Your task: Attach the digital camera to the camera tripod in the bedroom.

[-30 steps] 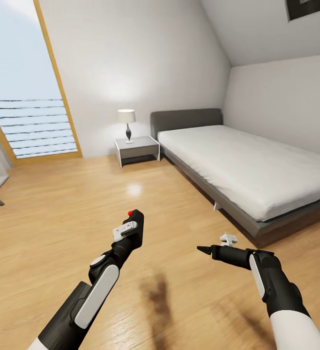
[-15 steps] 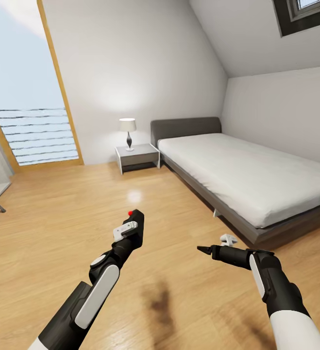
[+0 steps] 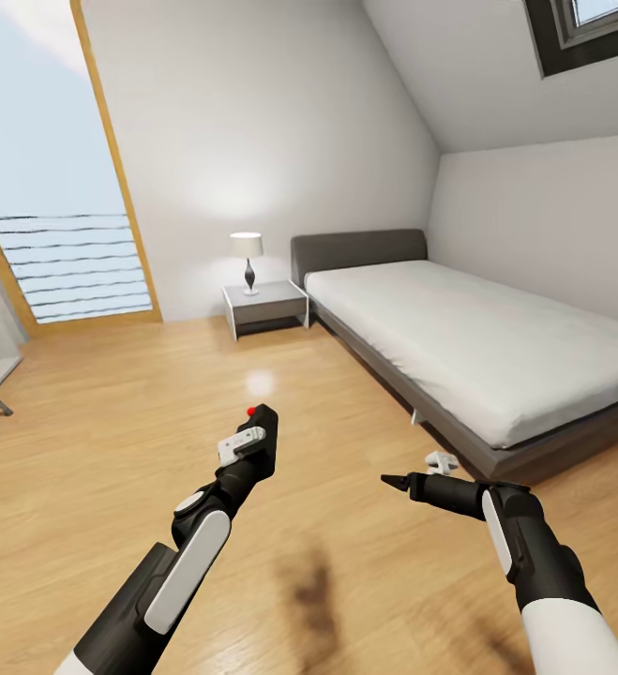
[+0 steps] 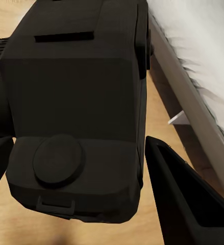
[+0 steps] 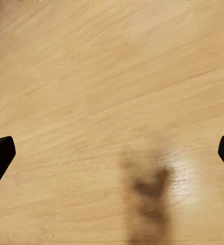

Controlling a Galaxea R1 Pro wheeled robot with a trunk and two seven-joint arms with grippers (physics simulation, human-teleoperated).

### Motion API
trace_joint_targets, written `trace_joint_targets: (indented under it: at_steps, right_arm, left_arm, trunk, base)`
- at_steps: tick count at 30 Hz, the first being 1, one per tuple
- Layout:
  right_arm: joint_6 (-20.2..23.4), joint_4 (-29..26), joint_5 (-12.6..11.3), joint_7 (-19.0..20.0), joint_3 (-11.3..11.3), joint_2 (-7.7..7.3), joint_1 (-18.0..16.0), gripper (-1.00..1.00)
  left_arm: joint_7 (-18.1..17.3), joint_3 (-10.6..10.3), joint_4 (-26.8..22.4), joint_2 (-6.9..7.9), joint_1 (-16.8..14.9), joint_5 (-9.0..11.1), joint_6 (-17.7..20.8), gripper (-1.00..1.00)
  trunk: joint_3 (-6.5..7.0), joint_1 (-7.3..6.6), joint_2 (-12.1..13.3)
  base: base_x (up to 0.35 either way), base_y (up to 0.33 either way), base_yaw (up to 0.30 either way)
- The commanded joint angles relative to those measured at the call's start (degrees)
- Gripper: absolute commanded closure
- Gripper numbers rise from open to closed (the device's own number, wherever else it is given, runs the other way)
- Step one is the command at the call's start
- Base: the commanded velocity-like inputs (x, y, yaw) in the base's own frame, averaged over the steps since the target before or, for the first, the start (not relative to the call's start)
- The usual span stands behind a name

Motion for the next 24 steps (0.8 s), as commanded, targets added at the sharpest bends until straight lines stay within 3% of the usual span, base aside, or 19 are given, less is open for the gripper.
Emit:
trace_joint_targets:
  at_steps: [1, 24]
  right_arm:
    - [0.19, -0.06, 0.52, 0.49, -0.13, 0.02, -0.04, -1.00]
    - [-0.07, 0.01, 0.61, 0.35, 0.13, 0.11, -0.04, -1.00]
  left_arm:
    - [0.32, -0.07, -0.09, 0.03, -0.05, 0.25, 0.17, 1.00]
    - [0.18, 0.27, -0.06, 0.20, -0.05, 0.30, 0.27, 1.00]
  trunk:
    - [0.13, -0.24, 0.39]
    - [4.26, -5.29, 9.61]
  base:
    - [0.000, 0.000, 0.000]
    - [0.000, 0.000, 0.000]
